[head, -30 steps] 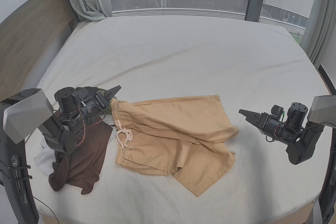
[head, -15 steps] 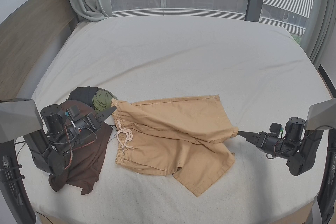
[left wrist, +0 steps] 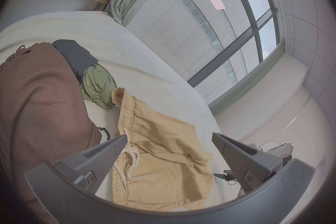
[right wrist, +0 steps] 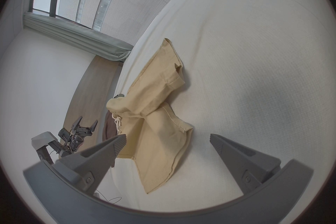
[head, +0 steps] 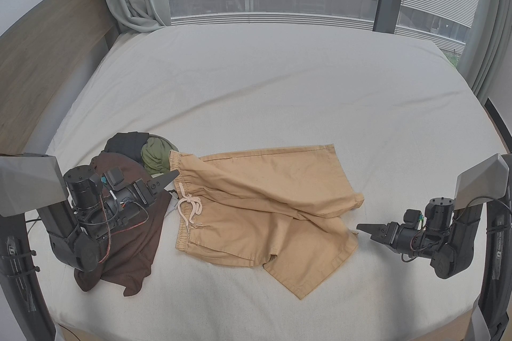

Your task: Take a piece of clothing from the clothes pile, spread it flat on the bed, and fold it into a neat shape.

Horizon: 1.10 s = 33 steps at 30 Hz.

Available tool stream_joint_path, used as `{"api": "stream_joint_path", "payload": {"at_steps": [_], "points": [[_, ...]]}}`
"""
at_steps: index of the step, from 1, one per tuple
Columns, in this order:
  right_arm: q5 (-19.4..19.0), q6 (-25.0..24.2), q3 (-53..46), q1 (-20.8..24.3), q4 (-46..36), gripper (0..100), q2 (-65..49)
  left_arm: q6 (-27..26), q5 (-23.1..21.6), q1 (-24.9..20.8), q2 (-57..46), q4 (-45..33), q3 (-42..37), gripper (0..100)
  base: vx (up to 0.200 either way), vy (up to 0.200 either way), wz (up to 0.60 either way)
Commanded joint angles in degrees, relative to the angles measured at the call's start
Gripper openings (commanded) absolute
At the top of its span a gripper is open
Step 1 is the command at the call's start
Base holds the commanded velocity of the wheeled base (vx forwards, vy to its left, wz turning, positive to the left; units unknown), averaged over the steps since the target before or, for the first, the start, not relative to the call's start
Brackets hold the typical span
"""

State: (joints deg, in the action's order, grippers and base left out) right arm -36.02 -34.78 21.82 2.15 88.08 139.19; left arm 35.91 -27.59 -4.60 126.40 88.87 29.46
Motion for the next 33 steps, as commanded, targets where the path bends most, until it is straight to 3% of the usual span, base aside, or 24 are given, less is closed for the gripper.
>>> {"api": "stream_joint_path", "payload": {"at_steps": [1, 4, 11, 25, 33], "points": [[0.87, -0.11, 0.24, 0.75, 0.25, 100, 1.52, 0.03, -0.10, 0.03, 0.60, -0.01, 0.15, 100, 0.000, 0.000, 0.00], [2.10, -0.20, 0.33, 1.72, 0.25, 100, 1.52, 0.03, -0.10, 0.03, 0.60, -0.01, 0.15, 100, 0.000, 0.000, 0.00], [10.18, -0.29, 3.05, 6.12, 0.34, 100, 4.68, -0.05, -0.01, 0.20, 0.60, -0.01, 0.15, 100, 0.000, 0.000, 0.00], [10.80, -7.50, 5.16, 10.16, 0.34, 100, 4.77, -0.05, -0.01, 0.20, 0.60, -0.01, 0.42, 100, 0.000, 0.000, 0.00], [11.24, -11.45, 7.01, 9.98, 0.43, 100, 4.07, -0.05, -0.01, 0.20, 0.60, -0.01, 0.51, 100, 0.000, 0.000, 0.00]]}}
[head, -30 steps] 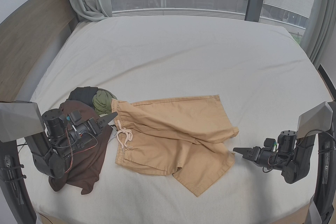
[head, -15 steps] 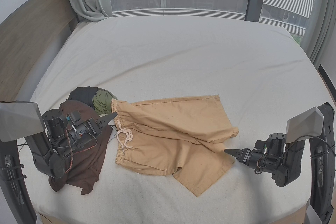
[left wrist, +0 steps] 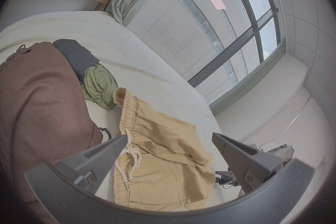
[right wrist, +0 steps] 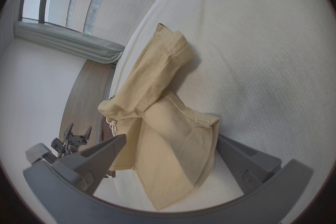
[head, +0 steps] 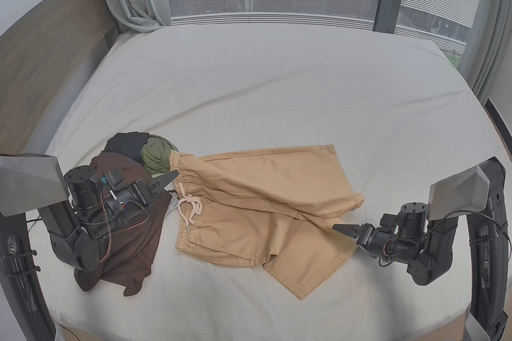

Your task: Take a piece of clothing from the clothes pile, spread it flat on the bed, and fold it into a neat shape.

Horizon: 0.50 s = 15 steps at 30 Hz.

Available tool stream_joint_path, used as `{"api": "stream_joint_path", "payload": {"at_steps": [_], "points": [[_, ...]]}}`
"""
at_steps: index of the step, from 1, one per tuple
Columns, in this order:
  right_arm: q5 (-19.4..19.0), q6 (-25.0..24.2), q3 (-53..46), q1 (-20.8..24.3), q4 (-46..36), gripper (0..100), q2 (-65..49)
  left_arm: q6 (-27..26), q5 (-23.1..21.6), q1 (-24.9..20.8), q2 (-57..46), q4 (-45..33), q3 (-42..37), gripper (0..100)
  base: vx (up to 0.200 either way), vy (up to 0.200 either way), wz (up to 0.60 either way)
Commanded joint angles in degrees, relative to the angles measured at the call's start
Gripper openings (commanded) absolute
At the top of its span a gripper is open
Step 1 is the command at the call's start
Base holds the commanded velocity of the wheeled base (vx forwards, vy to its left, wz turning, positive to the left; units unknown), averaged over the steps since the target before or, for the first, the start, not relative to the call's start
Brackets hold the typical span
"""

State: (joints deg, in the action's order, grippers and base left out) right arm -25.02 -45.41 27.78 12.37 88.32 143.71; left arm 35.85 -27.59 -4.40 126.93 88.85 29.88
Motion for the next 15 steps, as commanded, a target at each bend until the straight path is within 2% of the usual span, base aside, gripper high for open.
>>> {"api": "stream_joint_path", "payload": {"at_steps": [1, 6, 15], "points": [[0.49, -1.70, 1.66, -0.42, 0.19, 100, -0.63, 0.01, -0.01, 0.01, 0.07, 0.01, 0.00, 100, 0.000, 0.000, 0.00], [1.64, -6.01, 3.07, -0.86, 0.10, 100, -2.65, 0.09, -0.01, 0.01, 0.16, 0.01, 0.09, 100, 0.000, 0.000, 0.00], [1.72, -6.09, 2.45, -0.95, 0.19, 100, -3.09, 0.01, -0.01, 0.01, 0.25, 0.01, 0.09, 100, 0.000, 0.000, 0.00]]}}
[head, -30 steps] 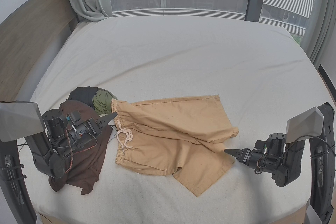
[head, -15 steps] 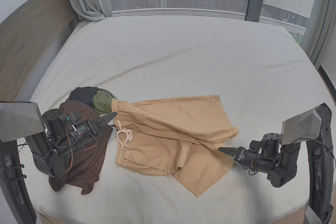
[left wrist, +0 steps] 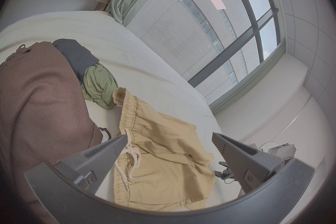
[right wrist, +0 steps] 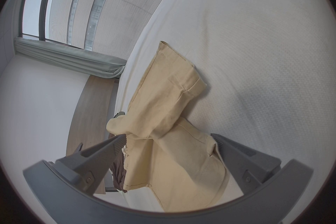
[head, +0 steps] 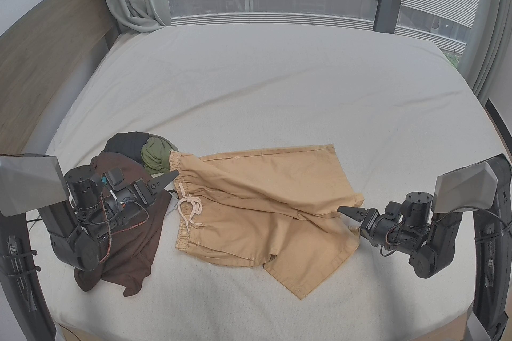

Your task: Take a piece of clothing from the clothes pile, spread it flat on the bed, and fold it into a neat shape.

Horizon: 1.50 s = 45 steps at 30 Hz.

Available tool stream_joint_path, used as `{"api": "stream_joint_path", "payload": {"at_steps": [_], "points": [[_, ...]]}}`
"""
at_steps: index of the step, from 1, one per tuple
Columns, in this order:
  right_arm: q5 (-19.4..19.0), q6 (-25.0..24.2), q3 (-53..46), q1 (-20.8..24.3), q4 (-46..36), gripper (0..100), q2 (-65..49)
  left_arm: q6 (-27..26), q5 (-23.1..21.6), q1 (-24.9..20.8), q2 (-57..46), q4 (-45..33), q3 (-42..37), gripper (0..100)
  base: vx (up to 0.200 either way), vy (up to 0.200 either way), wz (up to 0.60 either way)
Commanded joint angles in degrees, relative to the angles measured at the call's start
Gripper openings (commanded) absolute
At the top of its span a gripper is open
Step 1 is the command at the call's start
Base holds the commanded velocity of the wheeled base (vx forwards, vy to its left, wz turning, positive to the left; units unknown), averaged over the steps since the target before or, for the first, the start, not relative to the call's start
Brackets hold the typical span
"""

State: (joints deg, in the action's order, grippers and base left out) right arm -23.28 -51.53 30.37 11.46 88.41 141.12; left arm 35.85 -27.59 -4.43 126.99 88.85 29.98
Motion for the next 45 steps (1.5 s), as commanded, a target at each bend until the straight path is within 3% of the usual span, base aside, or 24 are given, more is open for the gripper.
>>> {"api": "stream_joint_path", "payload": {"at_steps": [1, 8, 9, 21, 35, 36, 45], "points": [[-0.01, 0.03, -0.40, -0.21, 0.10, 100, -0.58, 0.01, 0.08, 0.03, 0.19, 0.01, -0.01, 100, 0.000, 0.000, 0.00], [-0.01, 0.64, -1.54, -0.65, 0.01, 100, 0.12, 0.01, 0.08, 0.03, 0.63, 0.10, -0.01, 100, 0.000, 0.000, 0.00], [-0.01, 0.90, -1.89, -0.74, 0.01, 0, 0.21, 0.01, 0.08, 0.03, 0.72, 0.10, -0.01, 100, 0.000, 0.000, 0.00], [-0.01, 1.70, -3.03, -1.18, 0.01, 0, 0.21, 0.01, 0.08, -0.06, 0.72, 0.01, -0.01, 100, 0.000, 0.000, 0.00], [-0.01, 6.27, -3.56, -2.41, -0.08, 0, 0.83, 0.01, 0.08, -0.15, 0.72, 0.01, -0.01, 100, 0.000, 0.000, 0.00], [-0.01, 6.79, -3.91, -2.41, -0.08, 100, 0.91, 0.01, 0.08, -0.15, 0.72, 0.10, -0.09, 100, 0.000, 0.000, 0.00], [-0.01, 8.90, -4.97, -2.41, -0.16, 100, 1.35, 0.01, 0.08, -0.23, 0.72, 0.10, -0.09, 100, 0.000, 0.000, 0.00]]}}
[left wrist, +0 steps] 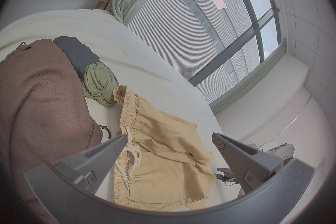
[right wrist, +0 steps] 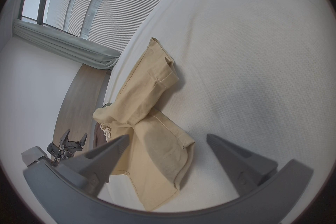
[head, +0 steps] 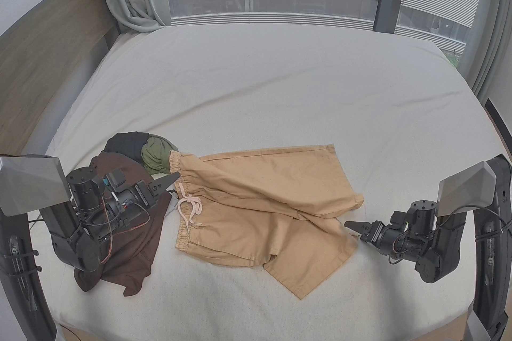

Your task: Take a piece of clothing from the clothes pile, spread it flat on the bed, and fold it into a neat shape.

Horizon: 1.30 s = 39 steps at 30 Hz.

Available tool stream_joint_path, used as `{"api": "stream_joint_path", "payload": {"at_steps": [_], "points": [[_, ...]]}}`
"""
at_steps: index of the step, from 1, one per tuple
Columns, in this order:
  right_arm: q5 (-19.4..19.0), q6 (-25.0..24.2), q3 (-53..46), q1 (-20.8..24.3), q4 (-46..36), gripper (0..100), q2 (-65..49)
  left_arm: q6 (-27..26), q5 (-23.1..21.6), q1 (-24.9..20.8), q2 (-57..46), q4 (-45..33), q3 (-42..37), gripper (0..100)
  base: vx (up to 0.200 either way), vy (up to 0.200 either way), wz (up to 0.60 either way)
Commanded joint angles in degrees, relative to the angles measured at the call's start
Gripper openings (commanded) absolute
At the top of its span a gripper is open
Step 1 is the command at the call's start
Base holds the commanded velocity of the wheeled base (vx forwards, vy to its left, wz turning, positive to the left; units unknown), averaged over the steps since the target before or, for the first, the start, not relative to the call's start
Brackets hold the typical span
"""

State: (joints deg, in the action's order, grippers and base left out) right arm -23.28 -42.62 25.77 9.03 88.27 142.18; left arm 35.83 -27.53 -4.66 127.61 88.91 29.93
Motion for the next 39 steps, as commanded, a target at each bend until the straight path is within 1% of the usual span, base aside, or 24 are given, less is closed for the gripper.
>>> {"api": "stream_joint_path", "payload": {"at_steps": [1, 20, 21, 39], "points": [[-0.01, -0.01, -0.63, 0.11, -0.03, 100, 0.20, 0.03, 0.02, 0.00, 0.09, 0.04, 0.04, 100, 0.000, 0.000, 0.00], [0.08, -0.89, -0.90, 0.99, -0.38, 100, -0.32, -0.06, 0.10, -0.18, 0.01, 0.04, -0.05, 100, 0.000, 0.000, 0.00], [0.08, -0.89, -0.99, 1.07, -0.38, 0, -0.32, -0.06, 0.10, -0.18, 0.01, 0.04, -0.05, 100, 0.000, 0.000, 0.00], [0.08, -0.89, -0.99, 0.99, -0.12, 0, -0.24, -0.06, 0.10, -0.18, 0.09, 0.04, -0.13, 100, 0.000, 0.000, 0.00]]}}
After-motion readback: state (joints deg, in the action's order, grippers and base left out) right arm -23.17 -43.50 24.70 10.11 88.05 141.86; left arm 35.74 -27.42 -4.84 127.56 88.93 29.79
